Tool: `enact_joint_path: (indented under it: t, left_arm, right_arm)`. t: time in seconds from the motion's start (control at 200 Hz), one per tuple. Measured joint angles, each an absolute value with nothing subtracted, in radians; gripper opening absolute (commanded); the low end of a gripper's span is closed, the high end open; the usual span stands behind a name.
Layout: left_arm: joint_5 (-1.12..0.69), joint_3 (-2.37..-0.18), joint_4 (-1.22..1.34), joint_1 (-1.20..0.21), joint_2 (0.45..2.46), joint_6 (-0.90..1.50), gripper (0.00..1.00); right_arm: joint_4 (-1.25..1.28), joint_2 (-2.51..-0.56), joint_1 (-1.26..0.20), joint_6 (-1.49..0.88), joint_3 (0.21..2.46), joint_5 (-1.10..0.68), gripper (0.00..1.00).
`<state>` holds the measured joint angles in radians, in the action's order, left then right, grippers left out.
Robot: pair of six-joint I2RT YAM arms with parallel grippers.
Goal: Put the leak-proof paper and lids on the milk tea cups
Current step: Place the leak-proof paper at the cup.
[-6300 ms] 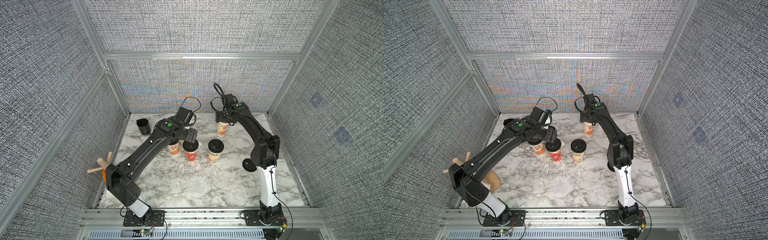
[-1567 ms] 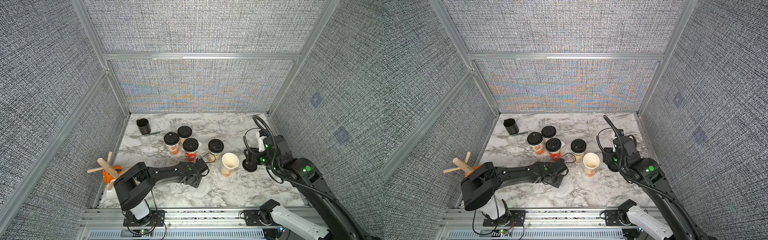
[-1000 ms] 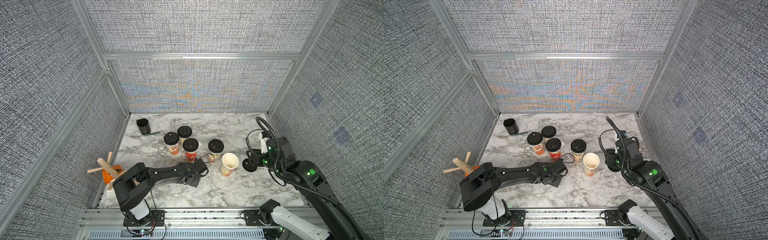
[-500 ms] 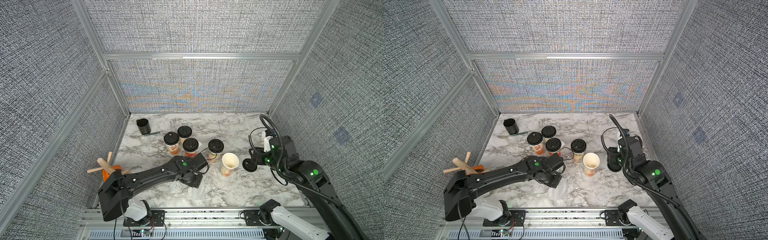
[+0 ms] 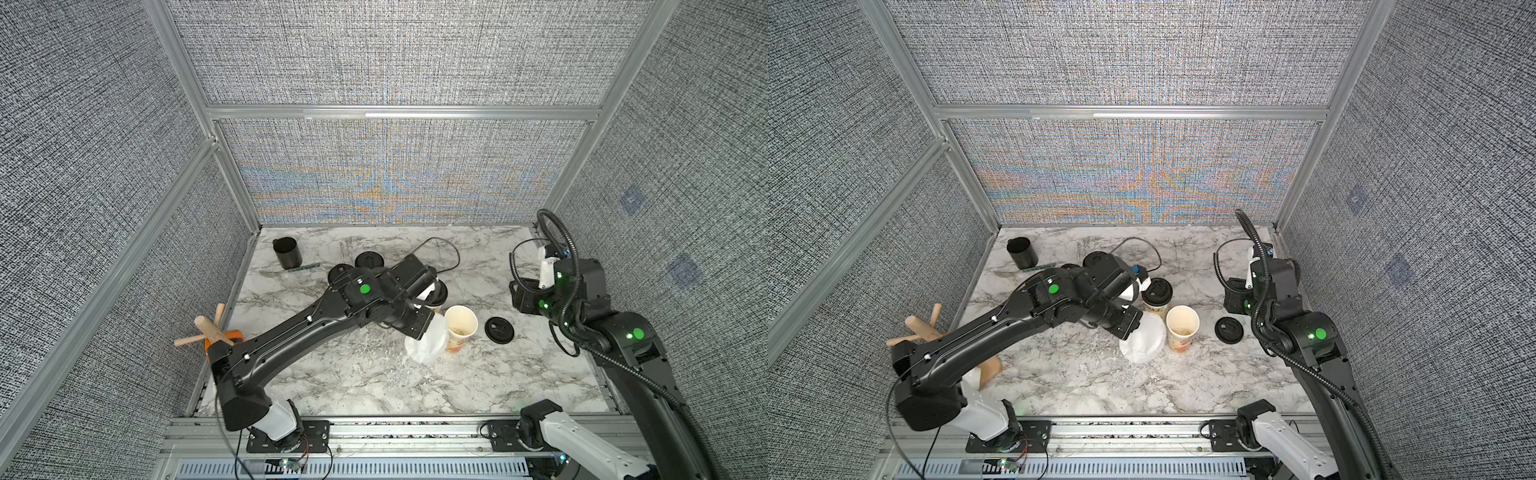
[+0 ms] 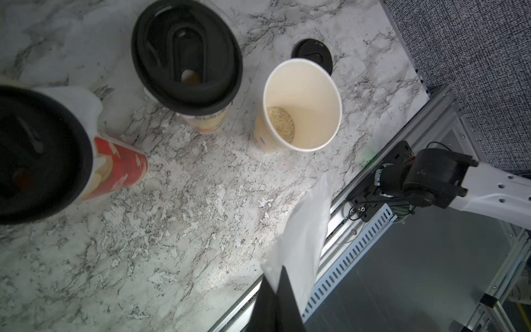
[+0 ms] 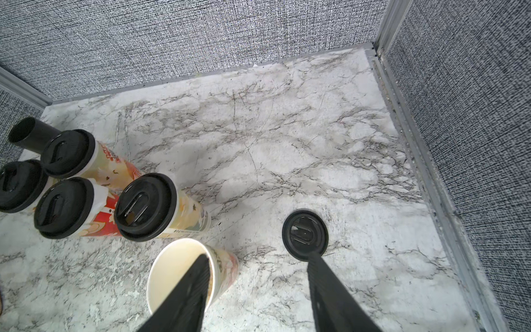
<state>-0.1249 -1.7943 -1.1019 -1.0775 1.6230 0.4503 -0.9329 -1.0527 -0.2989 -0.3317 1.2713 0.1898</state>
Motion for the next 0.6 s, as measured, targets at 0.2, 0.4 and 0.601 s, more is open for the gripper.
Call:
enact_joint_path:
  t: [0.2,0.4,0.601]
  left_arm:
    - [-0.193,-2.011,-1.103,-1.077,1.839,0.404,0.00]
    - [-0.212,-2.128,-1.119,-1.067,1.978,0.374,0.00]
    - [-0.189,-2.173,-1.131,-1.045,2.062,0.369,0.00]
  right_arm:
    - [-0.915,-1.052,-0.256,-0.318,1.251,0.150,0.57]
    - [-0.909,-1.042,-0.227,-0.303,1.214,0.122,0.57]
    - [-0.907,-1.034,-0.207,-0.292,1.190,0.101,0.57]
